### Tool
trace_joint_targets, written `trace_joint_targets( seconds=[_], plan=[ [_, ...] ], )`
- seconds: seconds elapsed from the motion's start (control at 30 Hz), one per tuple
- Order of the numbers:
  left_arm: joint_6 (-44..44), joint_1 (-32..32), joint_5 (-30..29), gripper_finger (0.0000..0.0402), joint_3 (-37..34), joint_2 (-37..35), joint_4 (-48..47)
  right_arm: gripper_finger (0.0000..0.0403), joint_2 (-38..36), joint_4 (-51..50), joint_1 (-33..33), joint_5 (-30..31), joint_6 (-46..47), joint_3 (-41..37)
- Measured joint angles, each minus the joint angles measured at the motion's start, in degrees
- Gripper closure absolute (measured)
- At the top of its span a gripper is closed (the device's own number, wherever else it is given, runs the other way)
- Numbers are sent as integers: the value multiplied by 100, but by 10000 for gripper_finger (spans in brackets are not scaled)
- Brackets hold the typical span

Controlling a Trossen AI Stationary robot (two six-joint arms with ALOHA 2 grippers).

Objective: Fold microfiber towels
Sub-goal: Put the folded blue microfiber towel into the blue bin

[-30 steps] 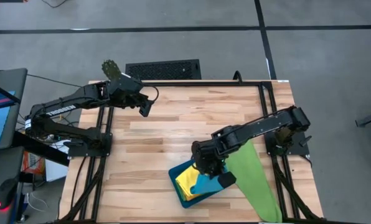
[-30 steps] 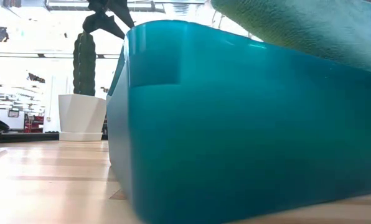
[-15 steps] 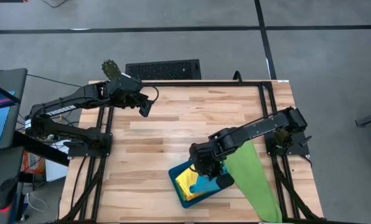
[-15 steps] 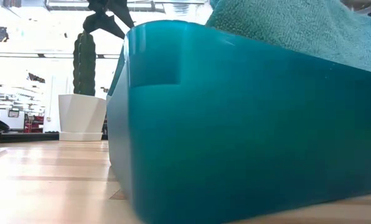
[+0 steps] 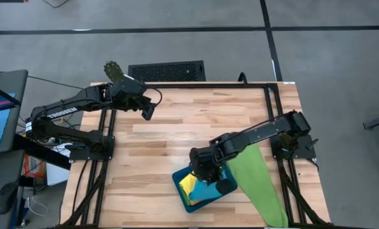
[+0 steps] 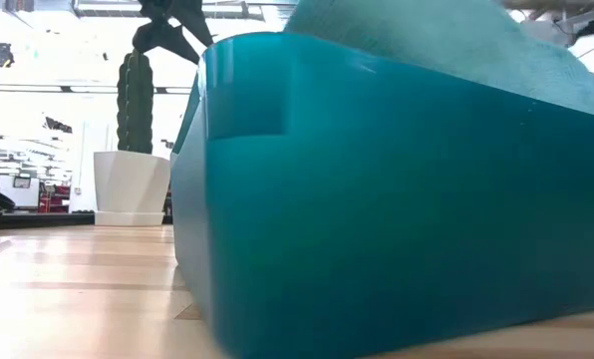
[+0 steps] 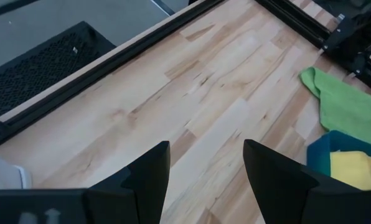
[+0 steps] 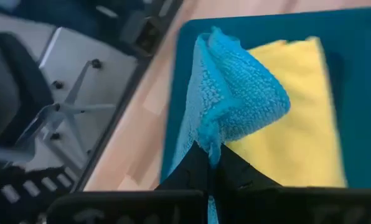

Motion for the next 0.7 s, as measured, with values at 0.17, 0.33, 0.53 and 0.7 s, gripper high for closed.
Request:
trace_joint_targets(
  seconds=[0.17,0.33,0.53,0.7],
  plan=[
    [4,-1,1,205,0,0,-137,384,-81,110,-157,479,504,-2],
    [39,-1,2,205,0,0,-238,384,-277,-1021,-275,1375,717,512],
    [87,-1,-47,205,0,2,-231,384,-292,-1583,-341,2416,658,850],
    [104,-1,-111,205,0,2,-229,384,-125,-2023,-346,3576,403,805]
  ],
)
